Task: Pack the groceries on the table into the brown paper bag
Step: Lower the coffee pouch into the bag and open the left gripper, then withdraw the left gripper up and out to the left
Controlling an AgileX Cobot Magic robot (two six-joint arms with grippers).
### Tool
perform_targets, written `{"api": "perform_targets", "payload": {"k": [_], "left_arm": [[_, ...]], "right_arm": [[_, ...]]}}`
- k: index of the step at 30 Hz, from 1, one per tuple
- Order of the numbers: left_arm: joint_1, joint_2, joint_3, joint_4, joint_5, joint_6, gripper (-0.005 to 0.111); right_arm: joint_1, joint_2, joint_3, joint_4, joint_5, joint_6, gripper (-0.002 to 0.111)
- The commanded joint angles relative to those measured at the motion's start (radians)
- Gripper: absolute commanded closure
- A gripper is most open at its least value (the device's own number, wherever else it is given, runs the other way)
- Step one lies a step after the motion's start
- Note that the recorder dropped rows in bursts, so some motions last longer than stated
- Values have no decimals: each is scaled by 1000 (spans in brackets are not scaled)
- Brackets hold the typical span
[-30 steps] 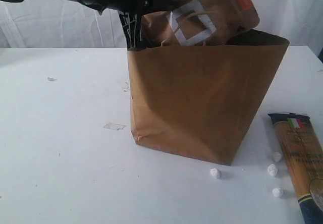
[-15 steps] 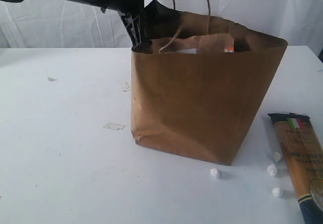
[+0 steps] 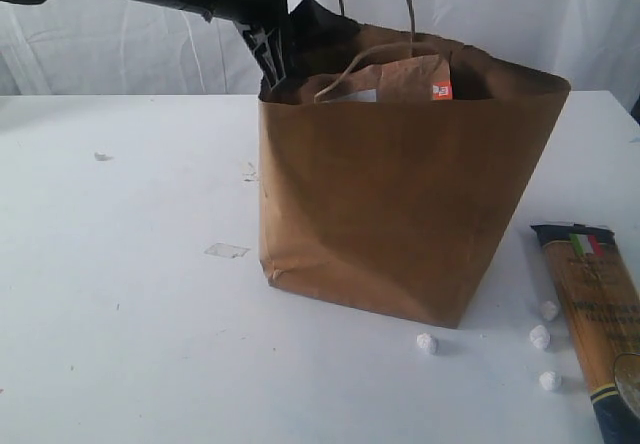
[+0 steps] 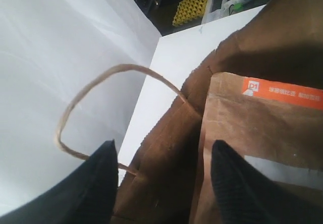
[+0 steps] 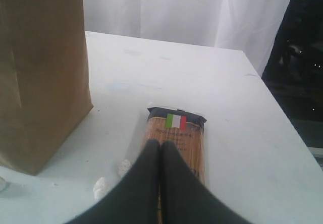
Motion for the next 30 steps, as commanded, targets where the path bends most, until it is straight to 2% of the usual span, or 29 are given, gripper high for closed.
{"api": "perform_targets", "payload": {"k": [1,5,7,11,15,17,19,22,24,25,27,30], "left_arm": [[-1,-69,-2,-13,10,-13,61],[-1,-131,-2,-13,63,-52,89],[-1,-168,-2,-13,104,-107,107],[-1,-232,-2,9,161,-203,107],[-1,-285,-2,204,182,-383,107],[-1,-302,-2,384,182,-521,107],[-1,-316,-2,657,206,-708,107],[18,-321,-2,1061,293,-1116,107],[60,-321,-2,1246,386,-1361,107],[91,-321,3,1297,421,-1430,107],[172,-330,31,1338,456,-1542,107],[306,-358,109,1337,428,-1646,107]], "right_arm": [[-5,-5,3,-1,-9,-1,108],[-5,-5,3,-1,-9,-1,108],[-5,-5,3,-1,-9,-1,108],[-5,-5,3,-1,-9,-1,108],[-5,-5,3,-1,-9,-1,108],[-5,-5,3,-1,-9,-1,108],[-5,-5,3,-1,-9,-1,108],[-5,-5,3,-1,-9,-1,108],[-5,-5,3,-1,-9,-1,108],[-5,-5,3,-1,-9,-1,108],[-5,-5,3,-1,-9,-1,108],[-5,-5,3,-1,-9,-1,108]]}}
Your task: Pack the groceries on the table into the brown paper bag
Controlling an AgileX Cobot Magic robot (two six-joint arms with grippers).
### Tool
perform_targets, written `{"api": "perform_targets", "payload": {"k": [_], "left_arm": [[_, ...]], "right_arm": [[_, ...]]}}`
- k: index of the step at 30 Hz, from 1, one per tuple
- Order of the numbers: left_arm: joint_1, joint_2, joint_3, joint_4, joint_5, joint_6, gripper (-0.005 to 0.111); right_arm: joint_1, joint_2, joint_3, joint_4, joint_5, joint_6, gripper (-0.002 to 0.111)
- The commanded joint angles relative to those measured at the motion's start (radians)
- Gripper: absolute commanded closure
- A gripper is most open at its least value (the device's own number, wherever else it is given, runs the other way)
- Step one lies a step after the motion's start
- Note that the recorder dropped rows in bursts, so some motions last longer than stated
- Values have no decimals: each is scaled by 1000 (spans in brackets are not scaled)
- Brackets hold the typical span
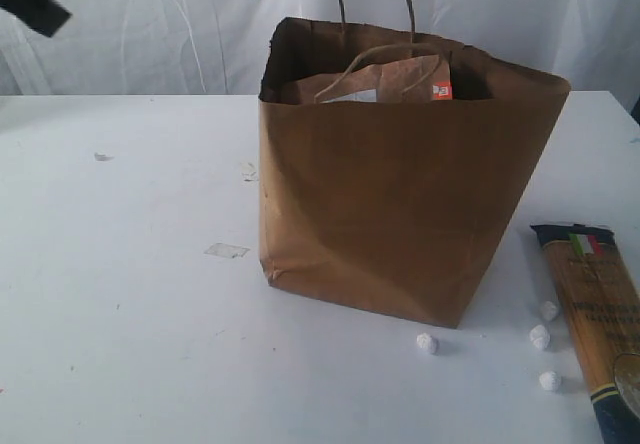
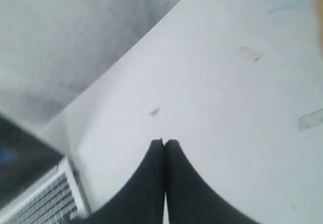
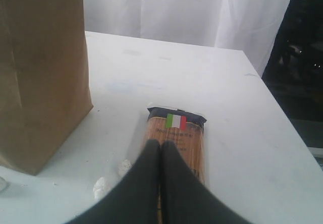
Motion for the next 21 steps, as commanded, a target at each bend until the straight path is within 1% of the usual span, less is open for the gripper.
{"api": "perform_targets", "payload": {"k": [1,3,6,9,11,16,18,21], "left_arm": [[190,-50,110,49,3,-229,107],[284,-76,198,45,-37,-292,107],[405,-133,372,37,-125,-387,107],[500,-228,567,21,-256,-477,107],[527,-312,702,15,-350,-533,107],[531,-593,1017,-1,-597,-626,107],[531,-735,1087,-3,-625,-691,107],[531,-933,1133,-3,-601,-728,107]], "right_arm": [[-5,-5,3,-1,-9,-1,108],[-5,-5,3,-1,-9,-1,108],[-5,-5,3,-1,-9,-1,108],[-5,-5,3,-1,-9,-1,108],[-5,-5,3,-1,-9,-1,108],[-5,-5,3,-1,-9,-1,108],[-5,-5,3,-1,-9,-1,108],[-5,-5,3,-1,-9,-1,108]]}}
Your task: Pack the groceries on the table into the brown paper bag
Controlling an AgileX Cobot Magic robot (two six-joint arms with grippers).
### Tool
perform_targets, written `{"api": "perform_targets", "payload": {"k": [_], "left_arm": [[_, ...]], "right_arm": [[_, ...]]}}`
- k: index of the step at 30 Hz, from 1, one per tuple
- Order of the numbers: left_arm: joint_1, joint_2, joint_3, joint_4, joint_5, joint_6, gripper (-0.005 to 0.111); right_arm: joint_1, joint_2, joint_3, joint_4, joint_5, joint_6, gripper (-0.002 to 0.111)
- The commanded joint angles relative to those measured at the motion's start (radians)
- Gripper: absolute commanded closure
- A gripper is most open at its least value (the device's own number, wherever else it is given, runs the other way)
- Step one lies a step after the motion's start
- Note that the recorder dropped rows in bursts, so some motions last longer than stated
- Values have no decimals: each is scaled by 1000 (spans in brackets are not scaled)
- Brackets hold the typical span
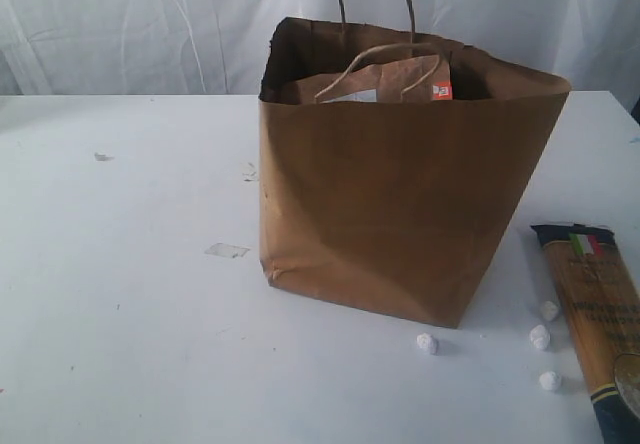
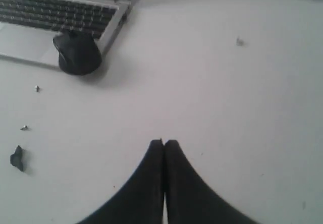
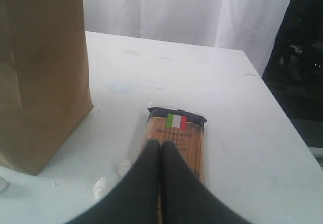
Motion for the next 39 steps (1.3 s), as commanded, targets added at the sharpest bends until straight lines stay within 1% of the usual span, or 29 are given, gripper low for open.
{"api": "perform_targets", "payload": {"k": [1,4,7,9,10,11,12,13,14,15,16,17,19,21,22,23,24,26,27,28,29,30,33,35,37,39], "left_arm": [[3,-302,77,-2,-19,-64,107],[3,-471,79,51,-11,30,107],[3,-580,79,70,12,132,107],[3,-603,79,70,74,179,107],[3,-603,79,76,127,201,107],[3,-603,80,59,239,168,107],[3,-603,90,44,281,104,107],[1,-603,138,44,288,-58,107],[1,-603,169,46,272,-144,107],[1,-603,231,87,210,-262,107],[1,-603,264,135,181,-322,107],[1,-603,311,247,149,-447,107],[1,-603,347,379,148,-606,107],[1,-603,334,465,134,-621,107],[1,-603,307,500,103,-573,107],[1,-603,280,509,71,-513,107],[-4,-603,244,509,66,-463,107],[-35,-603,217,513,126,-434,107],[-55,-603,230,512,178,-489,107],[-69,-603,262,512,233,-578,107],[-77,-603,283,512,265,-633,107],[-77,-603,314,512,292,-728,107],[-77,-603,368,513,319,-898,107],[-77,-603,385,513,319,-926,107],[-77,-603,397,513,307,-917,107],[-77,-603,403,513,293,-873,107]], "right_arm": [[-5,-5,3,-2,-9,-1,108],[-5,-5,3,-2,-9,-1,108],[-5,-5,3,-2,-9,-1,108],[-5,-5,3,-2,-9,-1,108],[-5,-5,3,-2,-9,-1,108],[-5,-5,3,-2,-9,-1,108],[-5,-5,3,-2,-9,-1,108],[-5,-5,3,-2,-9,-1,108],[-5,-5,3,-2,-9,-1,108],[-5,-5,3,-2,-9,-1,108],[-5,-5,3,-2,-9,-1,108],[-5,-5,3,-2,-9,-1,108],[-5,-5,3,-2,-9,-1,108],[-5,-5,3,-2,-9,-1,108],[-5,-5,3,-2,-9,-1,108],[-5,-5,3,-2,-9,-1,108],[-5,-5,3,-2,-9,-1,108],[-5,-5,3,-2,-9,-1,108],[-5,-5,3,-2,-9,-1,108],[-5,-5,3,-2,-9,-1,108],[-5,-5,3,-2,-9,-1,108],[-5,-5,3,-2,-9,-1,108],[-5,-5,3,-2,-9,-1,108],[-5,-5,3,-2,-9,-1,108],[-5,-5,3,-2,-9,-1,108],[-5,-5,3,-2,-9,-1,108]]}}
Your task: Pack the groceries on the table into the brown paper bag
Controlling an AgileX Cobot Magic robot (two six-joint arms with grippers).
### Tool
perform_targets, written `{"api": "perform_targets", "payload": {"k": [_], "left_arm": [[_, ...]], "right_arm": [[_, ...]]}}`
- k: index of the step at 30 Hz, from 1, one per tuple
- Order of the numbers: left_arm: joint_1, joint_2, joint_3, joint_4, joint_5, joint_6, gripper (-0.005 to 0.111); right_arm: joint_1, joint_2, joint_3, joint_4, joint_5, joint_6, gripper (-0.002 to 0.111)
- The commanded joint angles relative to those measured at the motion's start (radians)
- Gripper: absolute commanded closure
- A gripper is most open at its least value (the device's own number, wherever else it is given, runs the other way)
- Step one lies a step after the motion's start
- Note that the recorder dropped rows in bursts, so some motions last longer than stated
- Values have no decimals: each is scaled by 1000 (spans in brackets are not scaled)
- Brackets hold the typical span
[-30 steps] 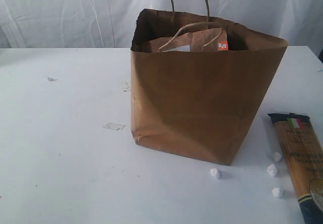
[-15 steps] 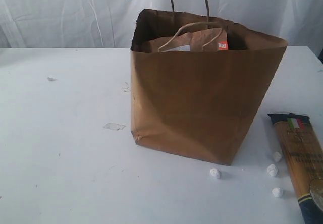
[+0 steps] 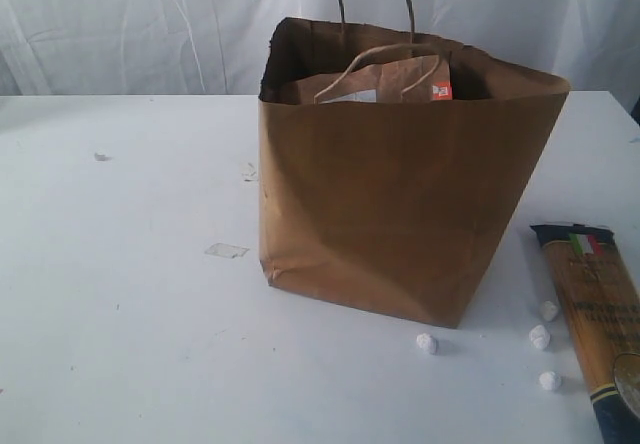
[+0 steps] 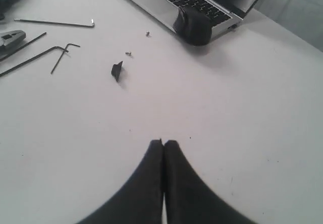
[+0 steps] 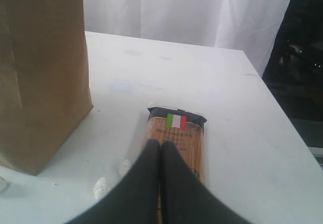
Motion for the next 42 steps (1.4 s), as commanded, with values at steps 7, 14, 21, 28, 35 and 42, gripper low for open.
{"api": "perform_targets", "payload": {"k": [7,14,21,28,35,42], "left_arm": [[-7,-4,20,152,-239,161,107],[-7,-4,20,152,-207,233,107],[-7,-4,20,152,-211,235,107],[-7,-4,20,152,-217,235,107],[-7,-4,20,152,-217,235,107],[-7,-4,20,152,-218,235,107]], "right_arm": [[-5,-5,3,-14,-102,-1,108],[-5,-5,3,-11,-570,39,108],[-5,-5,1,124,-1270,90,108],[-5,-5,-172,83,-987,-211,108],[-3,110,-241,46,-349,-528,108],[-3,436,-261,55,-428,-485,108]]}}
